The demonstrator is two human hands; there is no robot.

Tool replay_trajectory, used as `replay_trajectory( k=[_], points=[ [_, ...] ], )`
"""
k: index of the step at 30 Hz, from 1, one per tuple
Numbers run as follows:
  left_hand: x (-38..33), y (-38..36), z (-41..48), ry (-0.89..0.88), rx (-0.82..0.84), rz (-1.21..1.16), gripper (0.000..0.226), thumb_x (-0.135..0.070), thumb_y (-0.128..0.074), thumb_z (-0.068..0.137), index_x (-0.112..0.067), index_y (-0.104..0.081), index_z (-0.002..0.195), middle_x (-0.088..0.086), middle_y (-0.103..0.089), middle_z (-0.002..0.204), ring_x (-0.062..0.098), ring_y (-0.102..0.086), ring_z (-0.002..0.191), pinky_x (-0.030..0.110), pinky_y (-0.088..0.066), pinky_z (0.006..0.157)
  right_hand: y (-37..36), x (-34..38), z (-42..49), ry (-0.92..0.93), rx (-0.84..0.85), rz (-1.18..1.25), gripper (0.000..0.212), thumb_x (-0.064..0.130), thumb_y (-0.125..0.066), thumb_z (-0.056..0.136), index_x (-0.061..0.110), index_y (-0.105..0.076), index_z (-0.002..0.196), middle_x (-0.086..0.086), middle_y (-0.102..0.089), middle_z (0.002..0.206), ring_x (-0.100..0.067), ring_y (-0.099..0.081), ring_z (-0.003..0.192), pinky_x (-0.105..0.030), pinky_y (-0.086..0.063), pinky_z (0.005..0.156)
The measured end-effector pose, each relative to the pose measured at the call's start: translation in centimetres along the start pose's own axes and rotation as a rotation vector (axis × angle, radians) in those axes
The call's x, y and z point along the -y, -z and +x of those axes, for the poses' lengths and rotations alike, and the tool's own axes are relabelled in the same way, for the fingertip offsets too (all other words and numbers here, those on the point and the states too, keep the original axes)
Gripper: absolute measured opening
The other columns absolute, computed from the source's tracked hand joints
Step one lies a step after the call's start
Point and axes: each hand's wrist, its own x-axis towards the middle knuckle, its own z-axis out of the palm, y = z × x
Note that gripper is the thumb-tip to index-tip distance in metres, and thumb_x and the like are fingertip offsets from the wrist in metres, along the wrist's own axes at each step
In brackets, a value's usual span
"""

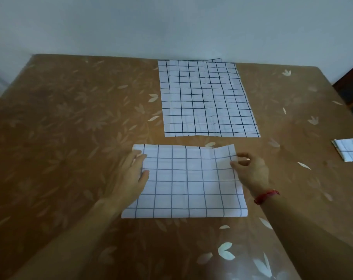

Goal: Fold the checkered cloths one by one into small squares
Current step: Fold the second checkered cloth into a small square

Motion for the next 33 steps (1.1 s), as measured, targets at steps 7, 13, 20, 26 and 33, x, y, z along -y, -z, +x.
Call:
replay_trajectory(
  k=[7, 13, 20, 26, 33],
  points=[
    [-4.0, -2.9, -8.5, -0.132, 0.192, 0.033, 0.051, -0.040, -0.031, 0.093, -0.018, -0.056, 0.131, 0.000, -0.049, 0.141, 0.016, -0.040, 0.134, 0.033, -0.035, 0.109, -1.9, -1.9, -4.8, 0.290, 0.024, -0.417, 0.050, 0.038, -0.062, 0.086, 0.015, -0.053, 0.129, -0.010, -0.054, 0.129, -0.026, -0.050, 0.118, -0.041, -0.044, 0.100],
    [-6.6, -4.4, -13.0, -0.318, 0.206, 0.127, 0.046, -0.034, -0.044, 0.089, -0.010, -0.063, 0.124, 0.005, -0.058, 0.132, 0.019, -0.048, 0.125, 0.033, -0.035, 0.109, -3.6, -3.8, -14.0, 0.668, 0.151, -0.566, 0.046, 0.031, -0.060, 0.084, 0.014, -0.055, 0.127, -0.008, -0.052, 0.121, -0.024, -0.055, 0.105, -0.035, -0.052, 0.084],
    [-7.1, -6.0, -14.1, -0.320, 0.208, 0.102, 0.047, -0.030, -0.042, 0.094, -0.008, -0.055, 0.134, 0.007, -0.051, 0.141, 0.020, -0.044, 0.133, 0.037, -0.036, 0.109, -5.0, -5.7, -17.7, 0.873, 0.231, -0.721, 0.049, 0.033, -0.052, 0.081, 0.009, -0.059, 0.124, -0.008, -0.057, 0.125, -0.026, -0.054, 0.116, -0.039, -0.051, 0.092],
    [-7.1, -6.5, -13.7, -0.275, 0.229, 0.141, 0.051, -0.029, -0.038, 0.093, -0.006, -0.050, 0.137, 0.008, -0.048, 0.144, 0.021, -0.041, 0.136, 0.041, -0.037, 0.109, -5.5, -5.8, -17.8, 0.802, 0.279, -0.807, 0.059, 0.044, -0.044, 0.083, 0.004, -0.059, 0.125, -0.014, -0.057, 0.130, -0.030, -0.055, 0.120, -0.044, -0.051, 0.094],
    [-7.1, -6.4, -13.6, -0.311, 0.239, 0.160, 0.055, -0.031, -0.033, 0.095, -0.003, -0.042, 0.142, 0.009, -0.041, 0.148, 0.019, -0.033, 0.140, 0.041, -0.035, 0.111, -6.7, -5.4, -18.2, 0.881, 0.353, -0.805, 0.071, 0.046, -0.035, 0.084, 0.001, -0.047, 0.138, -0.013, -0.045, 0.145, -0.027, -0.040, 0.136, -0.046, -0.040, 0.107]
  ],
)
